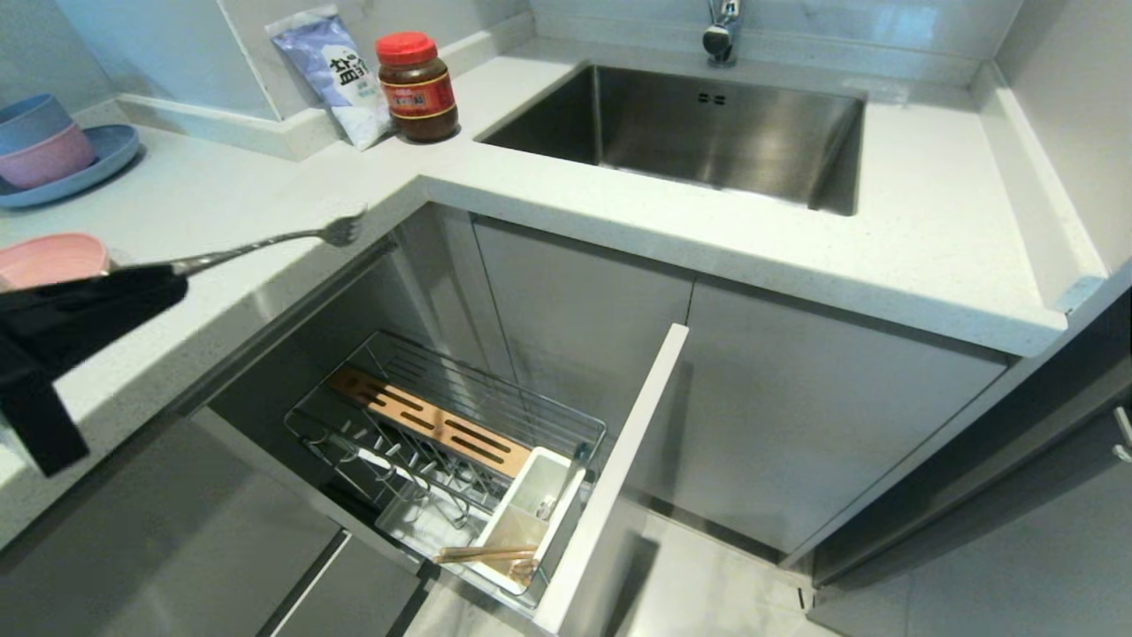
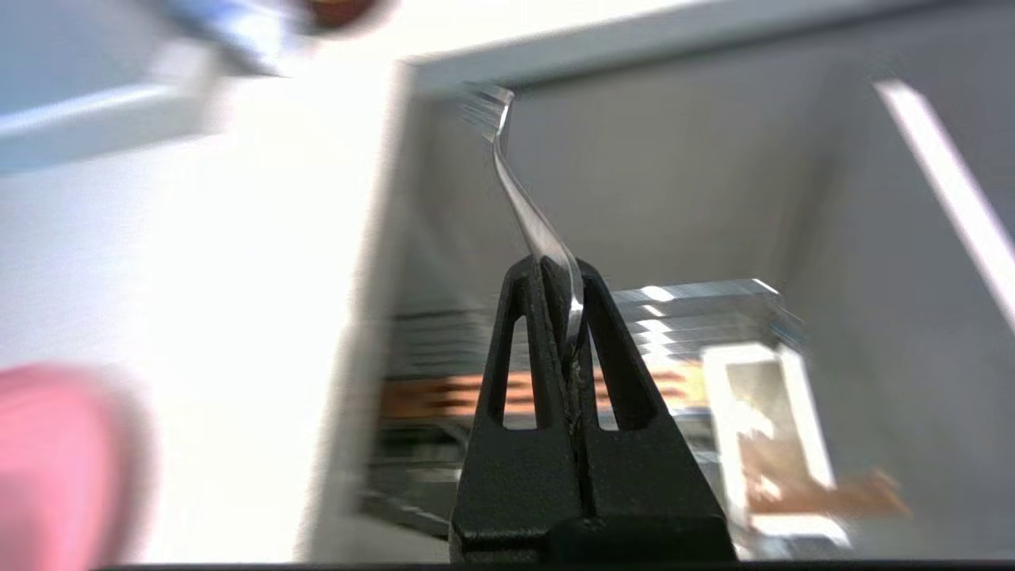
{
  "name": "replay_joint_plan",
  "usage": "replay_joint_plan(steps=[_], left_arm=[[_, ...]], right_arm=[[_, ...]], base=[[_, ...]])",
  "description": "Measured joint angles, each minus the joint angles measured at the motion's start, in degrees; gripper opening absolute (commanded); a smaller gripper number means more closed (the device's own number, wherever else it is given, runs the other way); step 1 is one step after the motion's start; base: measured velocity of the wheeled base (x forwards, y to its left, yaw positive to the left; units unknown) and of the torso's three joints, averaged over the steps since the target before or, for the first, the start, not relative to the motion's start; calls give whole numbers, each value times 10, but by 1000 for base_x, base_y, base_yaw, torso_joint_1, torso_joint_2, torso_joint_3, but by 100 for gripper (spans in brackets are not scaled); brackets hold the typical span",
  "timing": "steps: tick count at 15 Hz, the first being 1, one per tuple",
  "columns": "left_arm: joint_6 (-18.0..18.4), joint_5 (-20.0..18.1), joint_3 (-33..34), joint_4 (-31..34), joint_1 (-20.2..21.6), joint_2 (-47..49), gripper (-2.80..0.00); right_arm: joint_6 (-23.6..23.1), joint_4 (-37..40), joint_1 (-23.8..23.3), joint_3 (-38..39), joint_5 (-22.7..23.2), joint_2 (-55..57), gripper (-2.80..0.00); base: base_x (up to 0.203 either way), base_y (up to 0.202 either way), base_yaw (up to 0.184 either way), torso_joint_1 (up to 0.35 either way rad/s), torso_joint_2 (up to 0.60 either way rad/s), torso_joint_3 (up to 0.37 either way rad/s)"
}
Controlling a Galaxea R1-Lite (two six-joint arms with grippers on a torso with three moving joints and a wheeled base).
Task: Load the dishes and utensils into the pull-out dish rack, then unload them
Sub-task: Take the fork out of the cupboard
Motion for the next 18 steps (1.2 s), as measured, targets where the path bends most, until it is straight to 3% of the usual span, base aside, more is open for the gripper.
replay_joint_plan(steps=[4,8,11,14,18], left_arm=[[-4,-13,-19,-5,129,-45,-280],[-21,-51,-35,-7,324,-51,-280],[-39,-59,-43,-19,435,-29,-280],[-61,-58,-49,-56,489,9,-280],[-122,-58,-67,-75,501,70,-280]], right_arm=[[0,0,0,0,0,0,-280],[0,0,0,0,0,0,-280],[0,0,0,0,0,0,-280],[0,0,0,0,0,0,-280],[0,0,0,0,0,0,-280]], base=[[0,0,0,0,0,0],[0,0,0,0,0,0],[0,0,0,0,0,0],[0,0,0,0,0,0],[0,0,0,0,0,0]])
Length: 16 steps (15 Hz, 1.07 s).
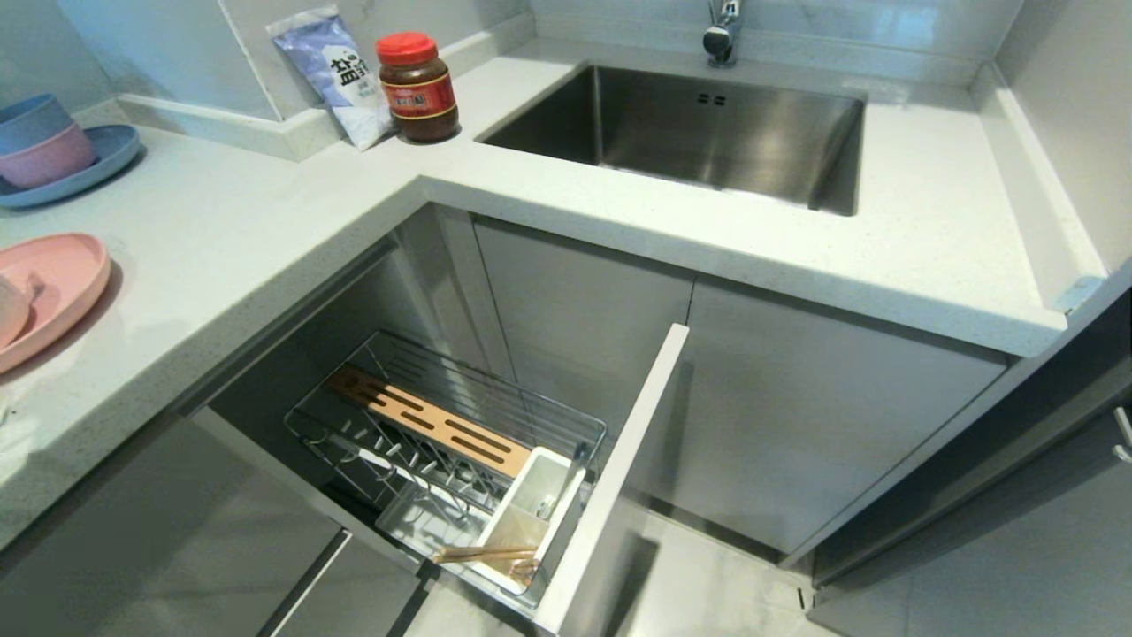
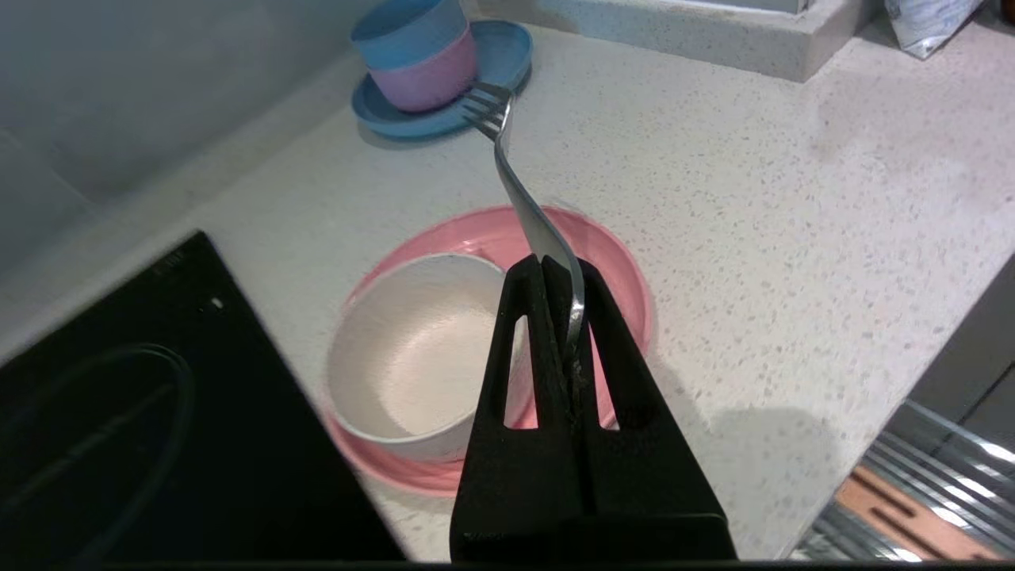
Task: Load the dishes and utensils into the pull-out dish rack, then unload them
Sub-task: Take the fork out of the cupboard
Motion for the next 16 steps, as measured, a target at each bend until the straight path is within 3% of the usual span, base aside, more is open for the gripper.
replay_joint_plan(steps=[3,5,9,16], left_arm=[[-60,-2,-5,-31,-4,41,-280],[-92,-2,12,-98,-9,62,-280],[-130,0,75,-255,-22,96,-280],[-178,3,174,-362,-22,131,-280]], right_arm=[[0,0,0,0,0,0,-280],[0,0,0,0,0,0,-280],[0,0,1,0,0,0,-280],[0,0,0,0,0,0,-280]], base=[[0,0,0,0,0,0],[0,0,0,0,0,0],[0,0,0,0,0,0],[0,0,0,0,0,0]])
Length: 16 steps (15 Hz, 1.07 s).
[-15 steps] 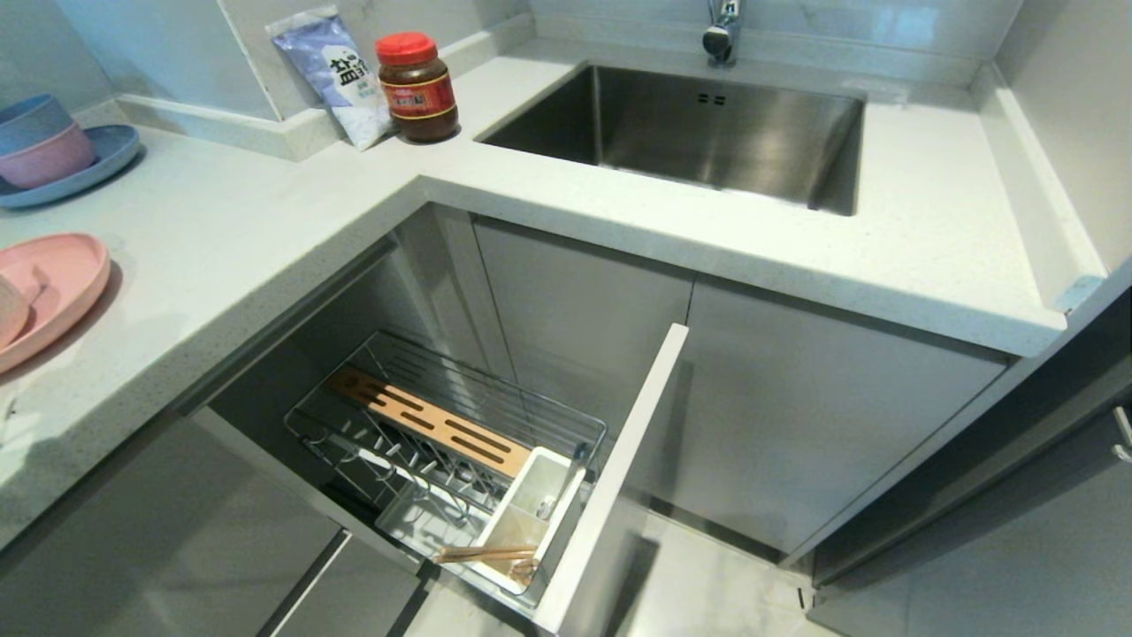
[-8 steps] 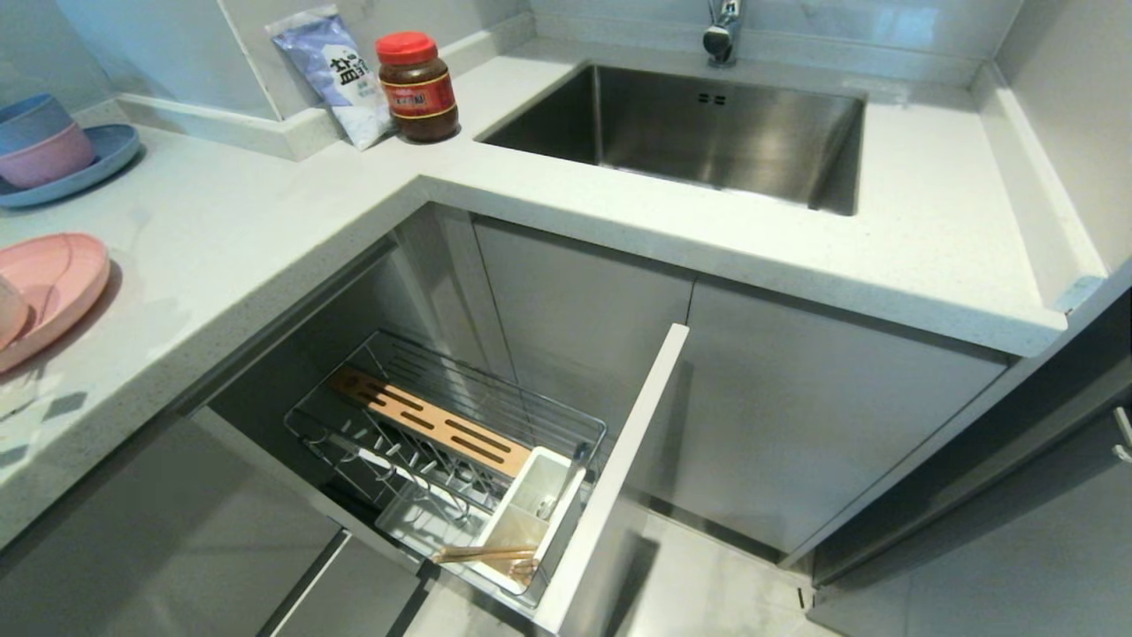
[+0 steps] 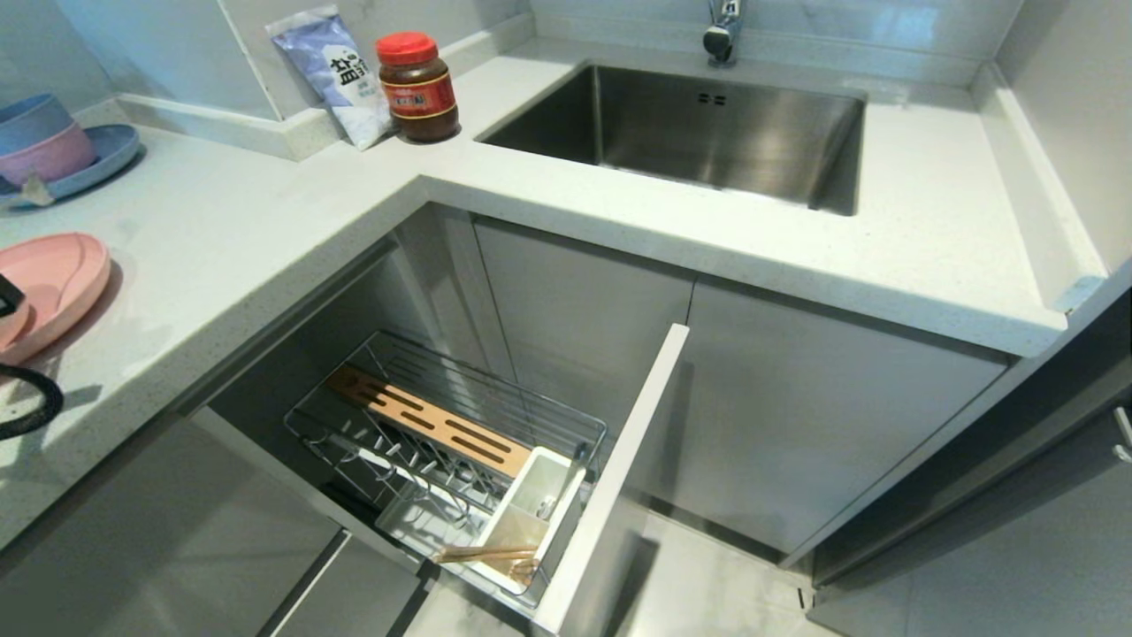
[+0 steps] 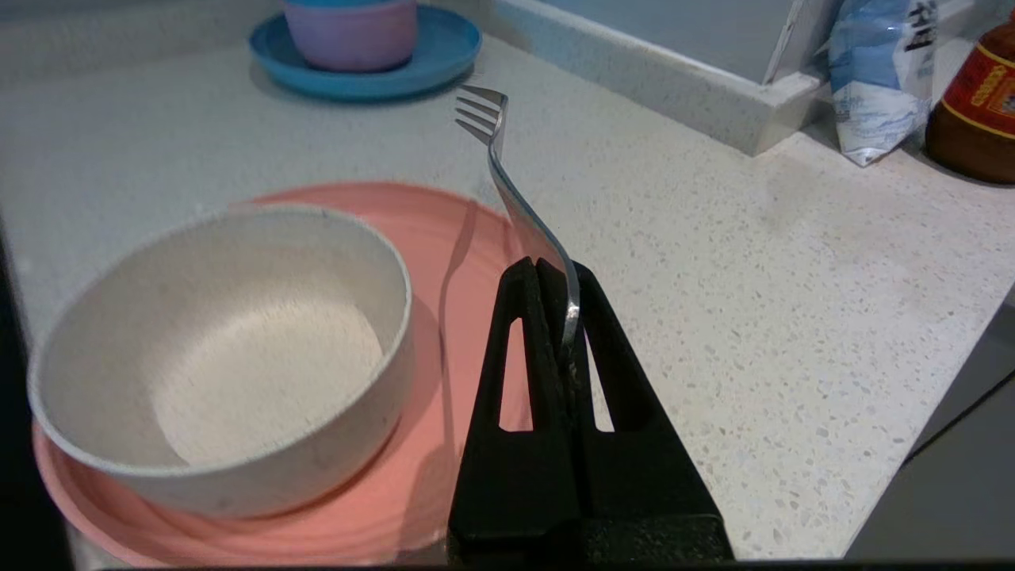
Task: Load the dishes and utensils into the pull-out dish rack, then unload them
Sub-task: Take the fork out of the cupboard
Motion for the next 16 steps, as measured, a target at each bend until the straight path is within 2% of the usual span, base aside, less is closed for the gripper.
replay_joint_plan(steps=[2,16], left_arm=[[-28,11,5,-2,1,12,-280],[-51,15,17,-4,28,44,-280]], right_arm=[[0,0,0,0,0,0,-280],[0,0,0,0,0,0,-280]], base=[[0,0,0,0,0,0],[0,0,0,0,0,0]])
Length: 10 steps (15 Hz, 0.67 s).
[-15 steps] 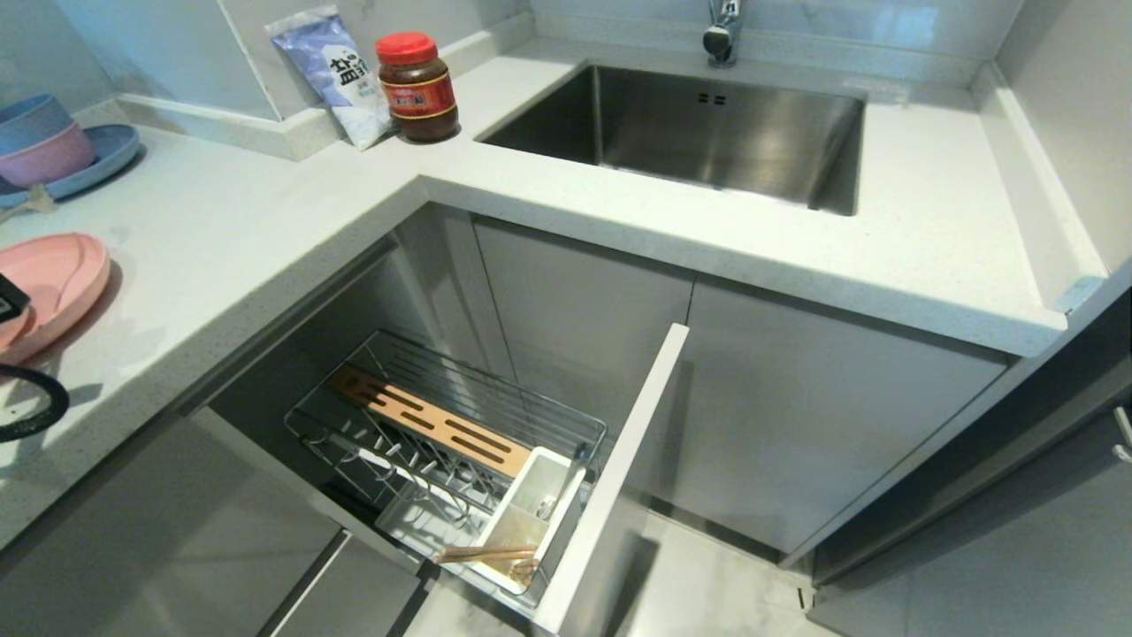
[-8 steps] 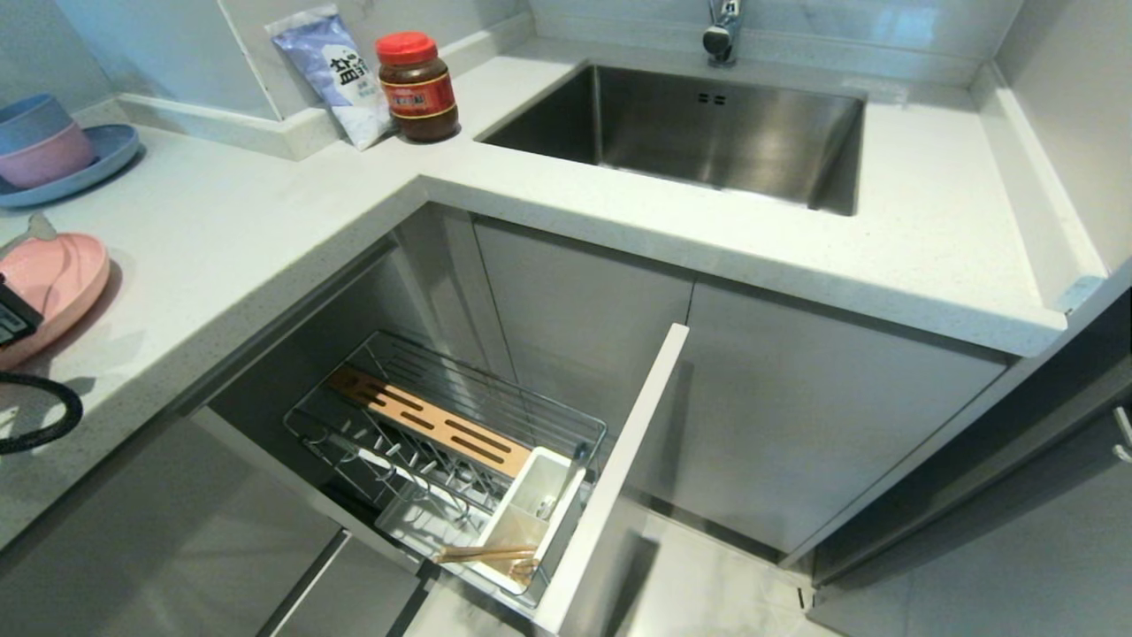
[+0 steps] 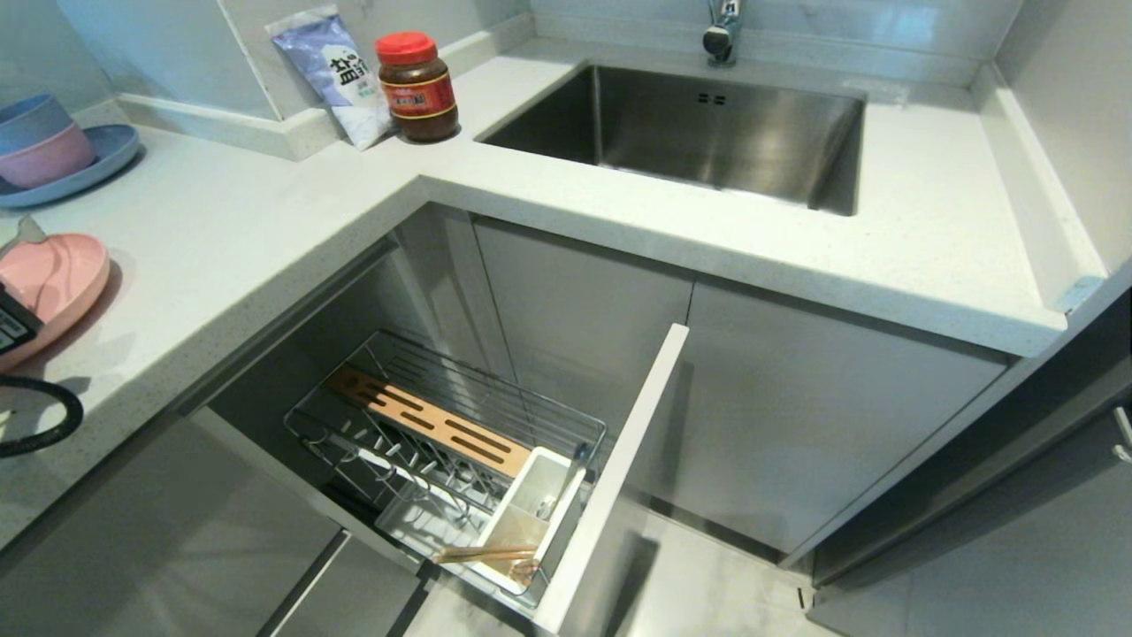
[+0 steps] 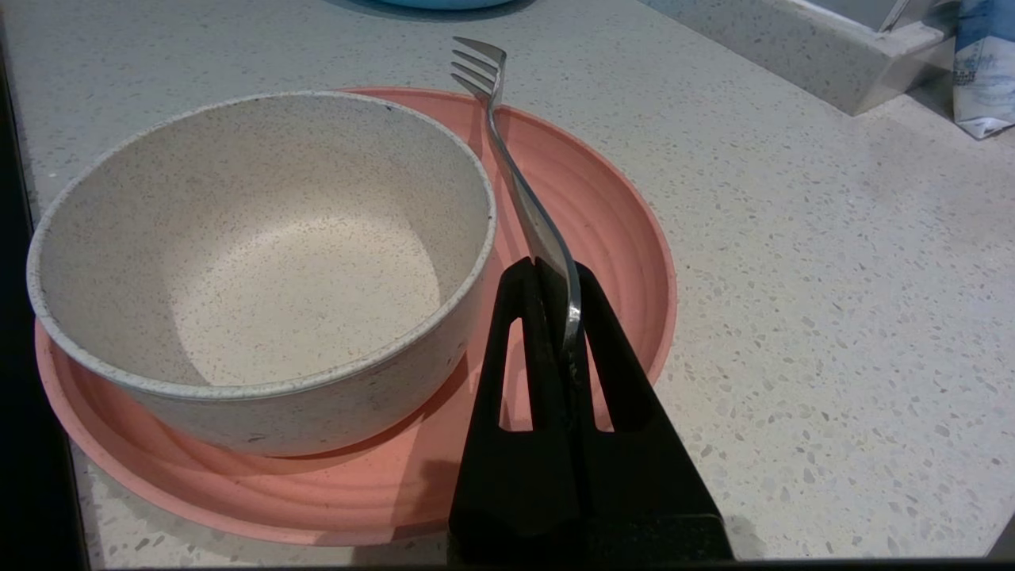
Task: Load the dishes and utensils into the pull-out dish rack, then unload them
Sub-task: Take the fork out of the cupboard
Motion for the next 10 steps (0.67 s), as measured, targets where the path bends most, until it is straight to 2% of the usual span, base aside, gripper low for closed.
replay_joint_plan(steps=[2,3,10], left_arm=[[0,0,0,1,0,1,-280],[0,0,0,2,0,2,0],[0,-1,-6,1,-1,1,0]], right_arm=[[0,0,0,0,0,0,-280],[0,0,0,0,0,0,-280],[0,0,0,0,0,0,-280]], base=[[0,0,0,0,0,0],[0,0,0,0,0,0],[0,0,0,0,0,0]])
